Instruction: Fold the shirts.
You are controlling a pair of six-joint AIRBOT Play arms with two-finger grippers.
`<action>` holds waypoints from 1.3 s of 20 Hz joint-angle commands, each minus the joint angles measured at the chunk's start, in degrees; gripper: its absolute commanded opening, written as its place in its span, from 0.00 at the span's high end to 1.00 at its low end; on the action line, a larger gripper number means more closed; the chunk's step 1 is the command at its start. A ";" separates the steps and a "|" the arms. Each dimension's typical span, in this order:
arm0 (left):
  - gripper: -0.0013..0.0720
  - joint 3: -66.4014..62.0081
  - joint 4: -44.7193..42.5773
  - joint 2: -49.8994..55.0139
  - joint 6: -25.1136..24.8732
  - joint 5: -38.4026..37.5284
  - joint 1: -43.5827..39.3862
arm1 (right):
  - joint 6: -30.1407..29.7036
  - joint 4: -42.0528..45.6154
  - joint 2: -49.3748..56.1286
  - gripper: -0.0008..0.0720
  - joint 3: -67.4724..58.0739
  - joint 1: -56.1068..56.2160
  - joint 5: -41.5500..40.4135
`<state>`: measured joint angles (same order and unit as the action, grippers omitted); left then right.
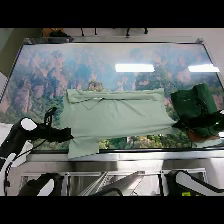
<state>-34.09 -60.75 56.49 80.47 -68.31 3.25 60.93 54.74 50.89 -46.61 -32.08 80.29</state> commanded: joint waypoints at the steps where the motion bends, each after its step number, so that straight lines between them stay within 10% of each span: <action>1: 0.96 -5.01 -1.25 -0.63 -0.07 -0.28 1.70 | -1.38 -5.49 -0.15 0.97 -0.72 0.33 -1.29; 19: 0.96 -56.50 -1.05 47.23 -2.97 4.87 -0.24 | -10.19 -17.11 26.86 0.91 -19.52 16.13 -27.34; 20: 0.89 -58.45 -1.05 49.13 -3.02 3.65 -0.24 | -10.19 -16.96 26.21 0.64 -19.67 15.93 -27.34; 21: 0.35 -60.19 -1.05 50.36 -2.97 2.34 -0.24 | -10.16 -16.24 25.29 0.45 -20.31 15.32 -27.32; 22: 0.04 -62.14 -1.09 51.32 -2.58 1.14 -0.22 | -10.19 -15.08 24.33 0.44 -21.09 14.47 -27.36; 26: 0.04 -70.38 -1.09 52.19 -2.60 -3.50 -0.07 | -9.97 -12.72 24.57 0.15 -23.37 11.37 -26.23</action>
<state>-99.02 -61.93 107.22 77.89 -68.29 3.11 51.07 40.56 75.31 -68.82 -19.16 53.21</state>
